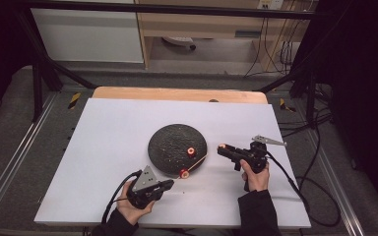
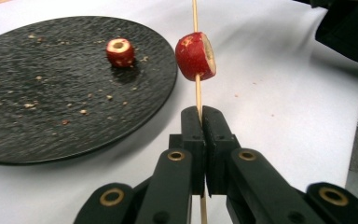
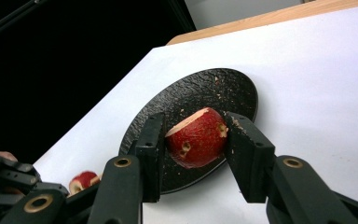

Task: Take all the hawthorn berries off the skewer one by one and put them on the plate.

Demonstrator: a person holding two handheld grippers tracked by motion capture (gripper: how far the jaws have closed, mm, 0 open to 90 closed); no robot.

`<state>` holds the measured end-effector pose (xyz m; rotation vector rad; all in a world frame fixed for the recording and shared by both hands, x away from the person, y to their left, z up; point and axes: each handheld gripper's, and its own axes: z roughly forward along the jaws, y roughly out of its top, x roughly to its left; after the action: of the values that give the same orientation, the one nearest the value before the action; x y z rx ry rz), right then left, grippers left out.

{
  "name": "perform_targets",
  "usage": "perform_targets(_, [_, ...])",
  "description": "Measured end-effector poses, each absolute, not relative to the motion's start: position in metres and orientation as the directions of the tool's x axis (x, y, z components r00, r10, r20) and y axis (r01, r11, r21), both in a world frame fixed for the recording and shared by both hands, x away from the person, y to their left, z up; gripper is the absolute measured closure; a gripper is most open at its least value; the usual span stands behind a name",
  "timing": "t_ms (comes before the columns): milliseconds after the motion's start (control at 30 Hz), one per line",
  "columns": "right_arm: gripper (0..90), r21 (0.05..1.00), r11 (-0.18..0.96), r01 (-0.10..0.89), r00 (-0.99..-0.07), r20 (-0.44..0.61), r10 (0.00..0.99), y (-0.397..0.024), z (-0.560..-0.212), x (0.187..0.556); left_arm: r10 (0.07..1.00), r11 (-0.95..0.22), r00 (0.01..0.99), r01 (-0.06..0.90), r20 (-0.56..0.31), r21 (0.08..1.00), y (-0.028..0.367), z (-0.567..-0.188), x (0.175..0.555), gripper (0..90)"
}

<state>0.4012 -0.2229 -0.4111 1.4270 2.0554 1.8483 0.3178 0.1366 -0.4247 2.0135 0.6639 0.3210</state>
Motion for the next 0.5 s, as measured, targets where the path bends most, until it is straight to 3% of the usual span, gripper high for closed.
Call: perform_targets(500, [60.1,0.799,-0.05,0.599,-0.597,0.488,0.637,-0.198,-0.416,0.403,0.655,-0.3,0.748,0.387,-0.107,0.872,0.171,-0.418,0.338,87.9])
